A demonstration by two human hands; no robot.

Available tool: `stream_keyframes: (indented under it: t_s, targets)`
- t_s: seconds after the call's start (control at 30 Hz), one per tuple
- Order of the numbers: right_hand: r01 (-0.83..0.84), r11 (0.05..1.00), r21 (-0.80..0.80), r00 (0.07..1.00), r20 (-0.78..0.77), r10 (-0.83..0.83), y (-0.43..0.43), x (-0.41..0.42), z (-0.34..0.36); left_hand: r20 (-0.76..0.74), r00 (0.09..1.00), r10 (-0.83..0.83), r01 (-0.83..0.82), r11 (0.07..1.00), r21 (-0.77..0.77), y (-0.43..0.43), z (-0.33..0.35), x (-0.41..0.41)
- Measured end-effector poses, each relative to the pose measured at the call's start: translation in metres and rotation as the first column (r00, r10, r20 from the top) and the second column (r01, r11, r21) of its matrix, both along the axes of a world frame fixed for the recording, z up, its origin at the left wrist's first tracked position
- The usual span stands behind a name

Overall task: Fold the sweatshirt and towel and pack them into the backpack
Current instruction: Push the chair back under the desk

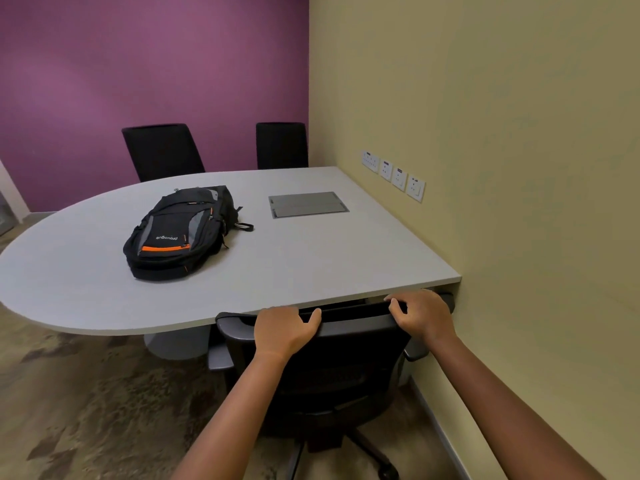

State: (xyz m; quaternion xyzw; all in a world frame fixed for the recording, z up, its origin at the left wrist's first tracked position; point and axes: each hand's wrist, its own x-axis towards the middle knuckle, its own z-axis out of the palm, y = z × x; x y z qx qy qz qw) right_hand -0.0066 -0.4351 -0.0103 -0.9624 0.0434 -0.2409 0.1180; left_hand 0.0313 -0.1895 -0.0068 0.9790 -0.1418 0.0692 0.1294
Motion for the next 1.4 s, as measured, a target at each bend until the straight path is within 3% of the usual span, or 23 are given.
stream_keyframes:
  t_s: [0.13,0.5,1.17,1.4]
  targets:
    - [0.005,1.000,0.008,1.000,0.007,-0.005,-0.001,0.022,0.001,0.020,1.000,0.006,-0.006,0.999,0.039,-0.004,0.001,0.015]
    - [0.031,1.000,-0.001,0.983,-0.179,-0.031,-0.017,0.081,0.001,0.089,0.995,0.053,-0.053,0.999,-0.003,-0.019,-0.005,0.055]
    - [0.004,1.000,0.009,0.979,-0.206,-0.002,0.018,0.146,0.003,0.070,0.986,0.150,-0.140,0.981,-0.132,0.017,0.000,0.128]
    - [-0.013,1.000,0.015,0.974,-0.225,0.016,0.022,0.165,0.002,0.120,0.972,0.202,-0.194,0.978,-0.077,0.020,-0.001,0.147]
